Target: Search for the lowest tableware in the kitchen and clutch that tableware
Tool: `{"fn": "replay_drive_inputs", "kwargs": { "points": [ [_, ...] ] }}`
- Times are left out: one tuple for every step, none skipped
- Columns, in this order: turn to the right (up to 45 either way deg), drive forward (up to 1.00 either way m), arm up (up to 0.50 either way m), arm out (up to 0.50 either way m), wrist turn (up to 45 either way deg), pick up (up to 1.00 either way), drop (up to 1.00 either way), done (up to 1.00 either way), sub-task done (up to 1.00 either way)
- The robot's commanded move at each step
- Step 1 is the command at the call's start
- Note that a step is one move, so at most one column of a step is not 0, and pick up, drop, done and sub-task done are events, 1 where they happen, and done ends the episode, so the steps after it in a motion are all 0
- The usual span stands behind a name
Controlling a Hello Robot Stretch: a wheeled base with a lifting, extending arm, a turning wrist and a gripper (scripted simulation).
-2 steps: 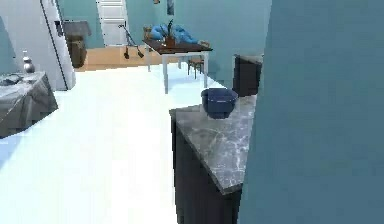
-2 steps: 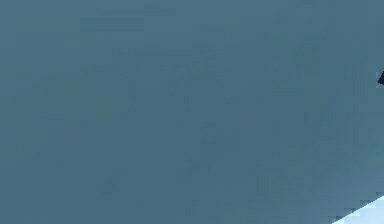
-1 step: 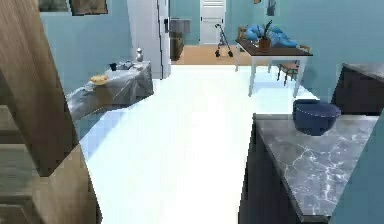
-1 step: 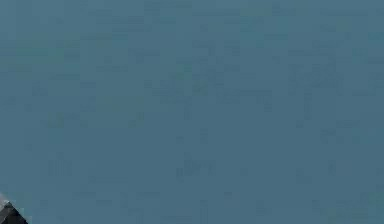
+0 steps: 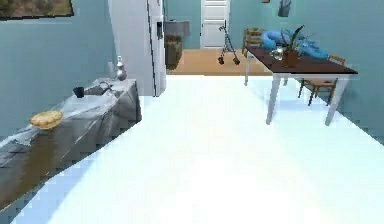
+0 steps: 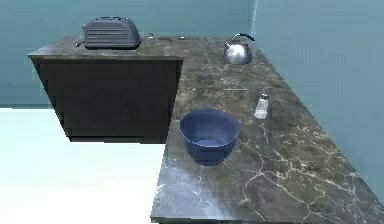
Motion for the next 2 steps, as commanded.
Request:
{"fn": "replay_drive_inputs", "kwargs": {
  "points": [
    [-3.0,0.0,0.0,0.0,0.0,0.0,0.0,0.0,0.0],
    [0.0,0.2,0.0,0.0,0.0,0.0,0.0,0.0,0.0]
  ]
}}
